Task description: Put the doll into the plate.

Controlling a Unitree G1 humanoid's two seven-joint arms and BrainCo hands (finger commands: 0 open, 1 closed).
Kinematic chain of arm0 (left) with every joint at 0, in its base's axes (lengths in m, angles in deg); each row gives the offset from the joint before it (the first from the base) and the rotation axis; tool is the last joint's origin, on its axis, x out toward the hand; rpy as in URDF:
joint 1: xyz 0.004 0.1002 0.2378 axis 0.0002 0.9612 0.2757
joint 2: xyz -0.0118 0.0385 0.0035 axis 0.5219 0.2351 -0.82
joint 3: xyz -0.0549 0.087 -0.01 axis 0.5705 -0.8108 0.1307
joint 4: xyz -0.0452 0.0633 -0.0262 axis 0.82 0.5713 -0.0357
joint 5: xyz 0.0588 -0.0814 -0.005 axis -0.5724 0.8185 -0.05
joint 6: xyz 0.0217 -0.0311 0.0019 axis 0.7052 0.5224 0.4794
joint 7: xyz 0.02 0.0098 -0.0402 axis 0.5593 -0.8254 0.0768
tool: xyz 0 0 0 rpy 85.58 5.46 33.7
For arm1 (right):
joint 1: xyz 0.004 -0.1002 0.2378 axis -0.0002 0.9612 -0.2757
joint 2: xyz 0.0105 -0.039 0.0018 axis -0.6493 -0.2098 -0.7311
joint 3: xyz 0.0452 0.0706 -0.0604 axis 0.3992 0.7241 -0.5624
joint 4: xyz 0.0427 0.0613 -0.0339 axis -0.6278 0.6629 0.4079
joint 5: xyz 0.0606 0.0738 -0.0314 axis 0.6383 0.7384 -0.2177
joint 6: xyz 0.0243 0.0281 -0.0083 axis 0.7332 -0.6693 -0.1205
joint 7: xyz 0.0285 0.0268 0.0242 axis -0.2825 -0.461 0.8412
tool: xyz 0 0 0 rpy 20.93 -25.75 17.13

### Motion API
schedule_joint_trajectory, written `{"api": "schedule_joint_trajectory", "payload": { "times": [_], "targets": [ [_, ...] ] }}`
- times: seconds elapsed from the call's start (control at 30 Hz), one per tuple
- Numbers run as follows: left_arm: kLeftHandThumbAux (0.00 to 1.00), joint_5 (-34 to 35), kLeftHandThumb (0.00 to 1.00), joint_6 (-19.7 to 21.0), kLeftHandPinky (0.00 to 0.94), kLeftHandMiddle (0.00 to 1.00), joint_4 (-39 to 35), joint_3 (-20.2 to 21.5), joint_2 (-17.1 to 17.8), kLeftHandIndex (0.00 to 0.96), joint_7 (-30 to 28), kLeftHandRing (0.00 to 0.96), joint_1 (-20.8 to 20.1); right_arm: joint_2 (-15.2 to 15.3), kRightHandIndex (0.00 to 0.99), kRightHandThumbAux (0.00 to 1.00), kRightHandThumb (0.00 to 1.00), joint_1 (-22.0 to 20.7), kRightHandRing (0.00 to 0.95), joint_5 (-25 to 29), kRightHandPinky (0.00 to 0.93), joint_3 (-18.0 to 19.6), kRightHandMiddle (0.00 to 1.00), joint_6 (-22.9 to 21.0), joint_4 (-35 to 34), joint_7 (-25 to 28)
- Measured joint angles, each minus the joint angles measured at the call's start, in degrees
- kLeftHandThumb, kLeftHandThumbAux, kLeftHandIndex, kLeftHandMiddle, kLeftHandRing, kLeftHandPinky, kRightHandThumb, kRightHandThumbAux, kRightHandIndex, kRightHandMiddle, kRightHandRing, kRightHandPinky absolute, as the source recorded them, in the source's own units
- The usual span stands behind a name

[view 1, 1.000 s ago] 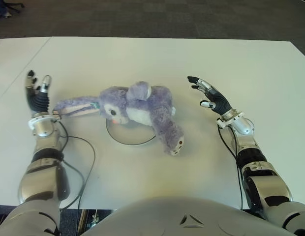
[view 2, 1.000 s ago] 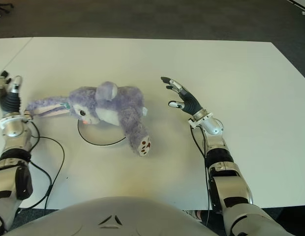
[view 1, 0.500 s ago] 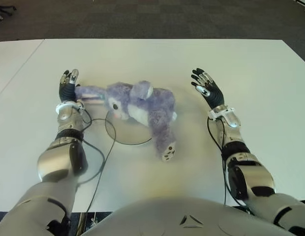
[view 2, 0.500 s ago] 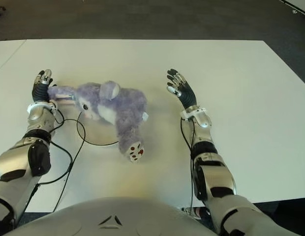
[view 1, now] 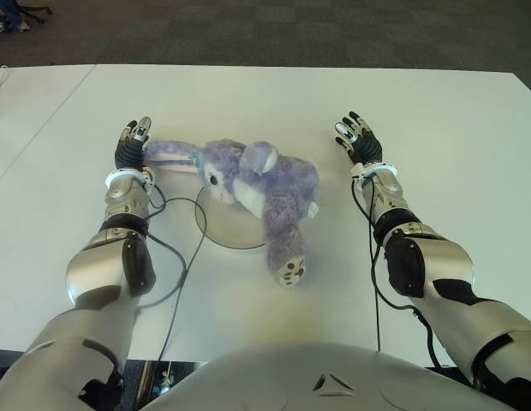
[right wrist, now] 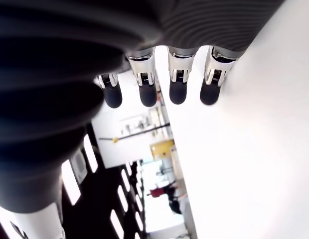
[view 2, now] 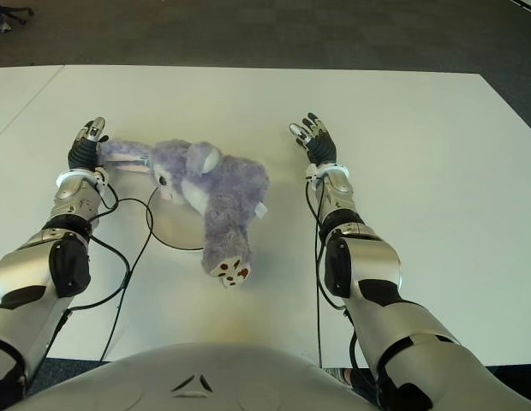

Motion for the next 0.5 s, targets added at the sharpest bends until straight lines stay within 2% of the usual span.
{"api": "schedule_joint_trajectory", "payload": {
  "times": [0.5],
  "targets": [
    [0.507, -0.3, 0.000, 0.0, 0.000, 0.032, -0.2, 0.4, 1.0, 0.000, -3.3, 0.000, 1.0, -1.7, 0.057, 0.745, 0.000, 1.1, 0.032, -0.4, 0.043, 5.2, 0.048, 1.8, -0.2, -0.9]
  ]
}}
